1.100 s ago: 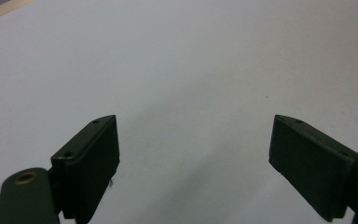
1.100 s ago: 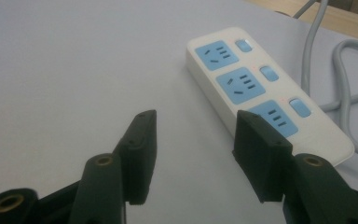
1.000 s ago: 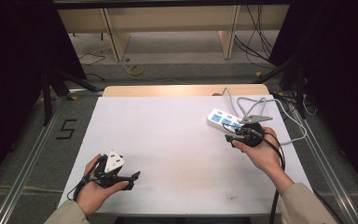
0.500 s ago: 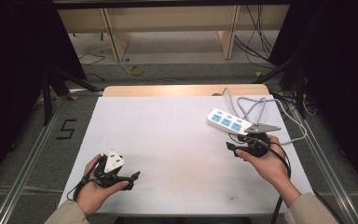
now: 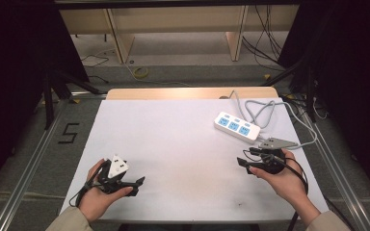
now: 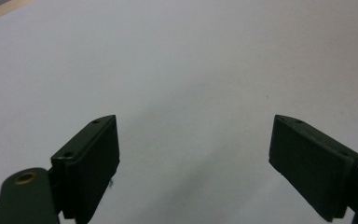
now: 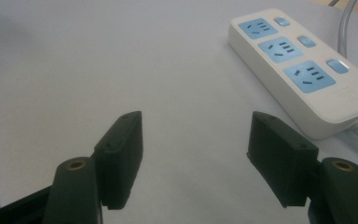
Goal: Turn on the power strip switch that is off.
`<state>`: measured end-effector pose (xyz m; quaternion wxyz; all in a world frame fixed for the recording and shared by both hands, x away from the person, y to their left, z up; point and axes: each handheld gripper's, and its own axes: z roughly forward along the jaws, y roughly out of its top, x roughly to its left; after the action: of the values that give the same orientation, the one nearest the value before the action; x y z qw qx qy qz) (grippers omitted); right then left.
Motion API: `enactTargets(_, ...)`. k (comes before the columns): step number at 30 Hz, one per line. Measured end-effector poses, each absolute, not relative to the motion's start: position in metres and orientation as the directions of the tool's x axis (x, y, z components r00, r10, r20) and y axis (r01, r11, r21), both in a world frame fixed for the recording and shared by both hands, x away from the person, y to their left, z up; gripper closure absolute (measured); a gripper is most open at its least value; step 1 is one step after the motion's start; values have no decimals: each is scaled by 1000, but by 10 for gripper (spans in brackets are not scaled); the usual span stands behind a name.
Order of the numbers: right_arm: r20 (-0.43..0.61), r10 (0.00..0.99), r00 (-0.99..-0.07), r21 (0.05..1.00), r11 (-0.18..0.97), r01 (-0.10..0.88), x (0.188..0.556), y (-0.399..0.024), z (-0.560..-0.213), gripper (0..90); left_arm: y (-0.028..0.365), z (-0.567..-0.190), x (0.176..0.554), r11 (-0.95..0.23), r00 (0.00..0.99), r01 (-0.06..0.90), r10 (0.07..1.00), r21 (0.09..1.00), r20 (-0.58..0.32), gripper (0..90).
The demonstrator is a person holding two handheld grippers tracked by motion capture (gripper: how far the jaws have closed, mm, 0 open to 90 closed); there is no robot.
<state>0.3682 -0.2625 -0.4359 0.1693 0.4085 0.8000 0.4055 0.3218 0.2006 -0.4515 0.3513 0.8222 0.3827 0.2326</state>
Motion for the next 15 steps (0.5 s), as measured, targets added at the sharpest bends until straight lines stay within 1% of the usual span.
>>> enactTargets(15,57,780,-623,804,334,492,346,-272,-440,316,200,-451,321,-461,596,463,794,757,118,157)
